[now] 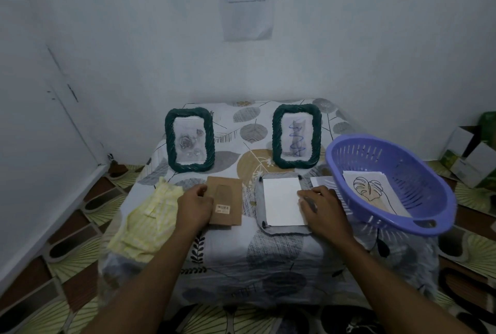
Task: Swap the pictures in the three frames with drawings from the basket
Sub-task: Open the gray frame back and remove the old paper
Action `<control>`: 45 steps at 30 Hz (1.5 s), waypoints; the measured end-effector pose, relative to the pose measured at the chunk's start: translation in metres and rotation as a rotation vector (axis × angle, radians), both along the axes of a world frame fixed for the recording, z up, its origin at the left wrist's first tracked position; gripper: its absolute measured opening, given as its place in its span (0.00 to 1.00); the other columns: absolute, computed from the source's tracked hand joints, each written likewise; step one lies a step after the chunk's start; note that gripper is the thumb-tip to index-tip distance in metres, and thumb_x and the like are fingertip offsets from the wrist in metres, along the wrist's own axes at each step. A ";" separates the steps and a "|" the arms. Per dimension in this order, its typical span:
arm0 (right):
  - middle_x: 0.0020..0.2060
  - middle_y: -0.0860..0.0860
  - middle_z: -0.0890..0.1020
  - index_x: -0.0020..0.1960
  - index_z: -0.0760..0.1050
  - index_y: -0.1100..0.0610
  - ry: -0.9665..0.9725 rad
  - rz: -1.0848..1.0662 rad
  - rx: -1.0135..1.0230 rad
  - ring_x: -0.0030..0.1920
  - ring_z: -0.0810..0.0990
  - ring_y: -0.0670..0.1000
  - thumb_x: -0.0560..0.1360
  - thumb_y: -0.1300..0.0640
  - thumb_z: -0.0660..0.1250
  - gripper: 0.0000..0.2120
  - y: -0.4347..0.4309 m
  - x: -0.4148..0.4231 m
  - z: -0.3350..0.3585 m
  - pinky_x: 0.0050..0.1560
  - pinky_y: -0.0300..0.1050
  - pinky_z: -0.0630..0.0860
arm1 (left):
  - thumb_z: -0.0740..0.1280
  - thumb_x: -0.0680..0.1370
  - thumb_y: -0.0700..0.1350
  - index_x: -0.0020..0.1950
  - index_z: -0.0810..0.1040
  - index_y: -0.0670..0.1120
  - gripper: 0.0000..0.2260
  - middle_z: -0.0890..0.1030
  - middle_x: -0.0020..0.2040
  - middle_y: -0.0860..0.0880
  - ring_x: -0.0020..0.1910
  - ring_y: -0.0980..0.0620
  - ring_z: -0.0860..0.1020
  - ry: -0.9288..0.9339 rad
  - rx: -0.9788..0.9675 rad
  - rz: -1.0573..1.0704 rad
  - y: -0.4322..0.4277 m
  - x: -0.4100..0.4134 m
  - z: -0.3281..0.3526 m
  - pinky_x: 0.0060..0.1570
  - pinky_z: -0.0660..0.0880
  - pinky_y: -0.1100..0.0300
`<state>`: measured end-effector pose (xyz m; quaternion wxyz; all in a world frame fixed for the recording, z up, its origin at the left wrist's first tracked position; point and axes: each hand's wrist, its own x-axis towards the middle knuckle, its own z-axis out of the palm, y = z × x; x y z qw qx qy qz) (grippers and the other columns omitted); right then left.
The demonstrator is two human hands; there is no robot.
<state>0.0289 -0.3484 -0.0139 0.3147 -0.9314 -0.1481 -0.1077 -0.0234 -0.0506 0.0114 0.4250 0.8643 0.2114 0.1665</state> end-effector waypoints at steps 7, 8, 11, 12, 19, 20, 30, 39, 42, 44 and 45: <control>0.55 0.51 0.77 0.62 0.78 0.50 0.002 -0.001 -0.115 0.57 0.72 0.53 0.77 0.47 0.57 0.18 0.004 -0.001 0.006 0.56 0.49 0.71 | 0.61 0.73 0.53 0.57 0.80 0.42 0.20 0.76 0.63 0.40 0.62 0.41 0.73 0.017 0.489 -0.162 -0.015 0.002 -0.001 0.62 0.69 0.49; 0.55 0.51 0.77 0.62 0.78 0.49 -0.006 -0.004 -0.155 0.56 0.72 0.53 0.78 0.48 0.57 0.17 0.005 0.001 0.007 0.55 0.49 0.71 | 0.60 0.72 0.54 0.57 0.80 0.43 0.20 0.76 0.64 0.41 0.63 0.41 0.72 0.022 0.525 -0.236 -0.016 0.002 -0.001 0.63 0.68 0.49; 0.53 0.51 0.78 0.59 0.79 0.47 -0.036 -0.037 -0.230 0.55 0.72 0.54 0.78 0.48 0.57 0.16 0.011 0.003 0.011 0.53 0.50 0.70 | 0.57 0.73 0.56 0.58 0.79 0.44 0.23 0.76 0.64 0.42 0.62 0.41 0.73 0.040 0.586 -0.384 -0.013 0.001 -0.008 0.62 0.68 0.51; 0.52 0.52 0.79 0.58 0.79 0.47 -0.038 -0.048 -0.247 0.55 0.72 0.55 0.78 0.48 0.57 0.15 0.015 0.003 0.011 0.52 0.50 0.70 | 0.58 0.73 0.55 0.61 0.79 0.43 0.24 0.76 0.64 0.42 0.62 0.41 0.73 0.055 0.577 -0.367 -0.012 0.000 -0.010 0.62 0.69 0.51; 0.51 0.52 0.78 0.60 0.78 0.48 0.015 -0.089 -0.061 0.54 0.72 0.56 0.77 0.44 0.53 0.20 0.028 -0.005 0.005 0.54 0.52 0.70 | 0.60 0.76 0.53 0.55 0.78 0.47 0.15 0.78 0.60 0.46 0.60 0.44 0.74 0.017 0.646 -0.275 -0.015 0.000 -0.012 0.58 0.69 0.49; 0.51 0.52 0.78 0.60 0.78 0.49 0.017 -0.098 -0.038 0.54 0.73 0.56 0.76 0.43 0.51 0.22 0.028 -0.005 0.003 0.54 0.53 0.70 | 0.59 0.76 0.53 0.53 0.79 0.47 0.14 0.78 0.59 0.47 0.61 0.44 0.74 -0.005 0.644 -0.281 -0.019 0.002 -0.010 0.58 0.69 0.48; 0.56 0.51 0.78 0.64 0.76 0.51 0.029 -0.091 -0.046 0.56 0.71 0.54 0.75 0.45 0.53 0.23 0.025 -0.006 0.004 0.57 0.52 0.69 | 0.62 0.76 0.60 0.65 0.75 0.46 0.24 0.66 0.73 0.46 0.72 0.45 0.57 0.146 0.562 -0.339 -0.077 0.026 -0.016 0.70 0.57 0.47; 0.59 0.53 0.78 0.67 0.73 0.52 0.033 -0.107 -0.089 0.58 0.72 0.56 0.76 0.46 0.52 0.24 0.026 -0.004 0.002 0.59 0.53 0.69 | 0.73 0.71 0.50 0.57 0.78 0.48 0.16 0.74 0.62 0.49 0.65 0.48 0.66 -0.029 0.332 -0.238 -0.081 0.022 -0.014 0.64 0.66 0.49; 0.60 0.53 0.77 0.67 0.72 0.53 0.050 -0.092 -0.084 0.60 0.71 0.56 0.76 0.46 0.51 0.25 0.026 -0.006 0.003 0.60 0.53 0.68 | 0.73 0.70 0.45 0.53 0.77 0.50 0.13 0.77 0.52 0.52 0.55 0.50 0.71 -0.056 0.302 -0.224 -0.085 0.022 -0.010 0.57 0.71 0.49; 0.59 0.54 0.75 0.67 0.72 0.55 0.055 -0.097 -0.009 0.60 0.70 0.56 0.76 0.48 0.53 0.24 0.024 -0.008 0.006 0.60 0.52 0.69 | 0.72 0.71 0.42 0.51 0.75 0.50 0.12 0.77 0.45 0.52 0.47 0.50 0.75 -0.081 0.207 -0.234 -0.086 0.022 -0.007 0.49 0.75 0.52; 0.59 0.55 0.74 0.67 0.72 0.56 0.045 -0.100 0.036 0.60 0.70 0.56 0.77 0.50 0.55 0.22 0.022 -0.010 0.009 0.61 0.51 0.68 | 0.72 0.71 0.40 0.51 0.75 0.49 0.12 0.77 0.42 0.52 0.43 0.51 0.75 -0.097 0.130 -0.243 -0.087 0.020 -0.005 0.45 0.76 0.55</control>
